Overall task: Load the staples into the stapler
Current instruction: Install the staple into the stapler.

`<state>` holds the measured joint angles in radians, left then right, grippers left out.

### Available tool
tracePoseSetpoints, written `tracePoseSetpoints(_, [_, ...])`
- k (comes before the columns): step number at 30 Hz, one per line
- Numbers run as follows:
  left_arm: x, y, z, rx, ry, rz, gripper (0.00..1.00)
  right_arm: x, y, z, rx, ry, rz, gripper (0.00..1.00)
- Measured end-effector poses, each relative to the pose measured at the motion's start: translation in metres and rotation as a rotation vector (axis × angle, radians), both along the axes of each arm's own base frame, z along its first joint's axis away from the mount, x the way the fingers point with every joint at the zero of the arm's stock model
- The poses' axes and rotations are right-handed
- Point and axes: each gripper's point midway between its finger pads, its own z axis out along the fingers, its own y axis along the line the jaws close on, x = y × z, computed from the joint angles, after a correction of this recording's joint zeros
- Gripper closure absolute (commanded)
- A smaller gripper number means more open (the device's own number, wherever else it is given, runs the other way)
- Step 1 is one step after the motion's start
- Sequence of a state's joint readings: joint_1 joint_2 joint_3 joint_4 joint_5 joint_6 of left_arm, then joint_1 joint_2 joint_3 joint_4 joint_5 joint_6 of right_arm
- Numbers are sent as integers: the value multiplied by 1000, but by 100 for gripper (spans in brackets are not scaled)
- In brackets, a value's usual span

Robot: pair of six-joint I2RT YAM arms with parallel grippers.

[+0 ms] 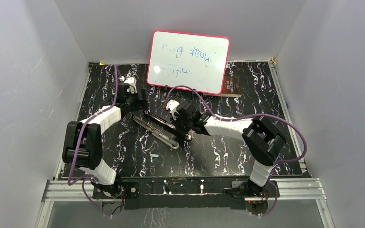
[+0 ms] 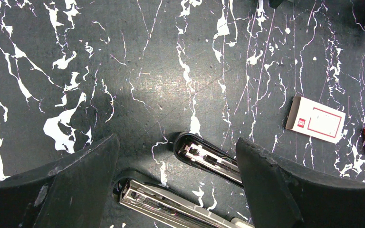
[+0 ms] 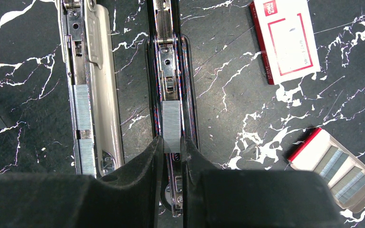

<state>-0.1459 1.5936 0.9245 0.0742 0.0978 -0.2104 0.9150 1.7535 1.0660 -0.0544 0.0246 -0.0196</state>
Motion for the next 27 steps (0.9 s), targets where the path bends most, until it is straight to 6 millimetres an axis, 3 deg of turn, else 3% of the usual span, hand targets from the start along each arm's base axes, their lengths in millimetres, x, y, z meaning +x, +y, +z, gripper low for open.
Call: tracePoseSetpoints(27, [0,0,0,0,0,0,8,-3,-7,1,-17,4,-8,66])
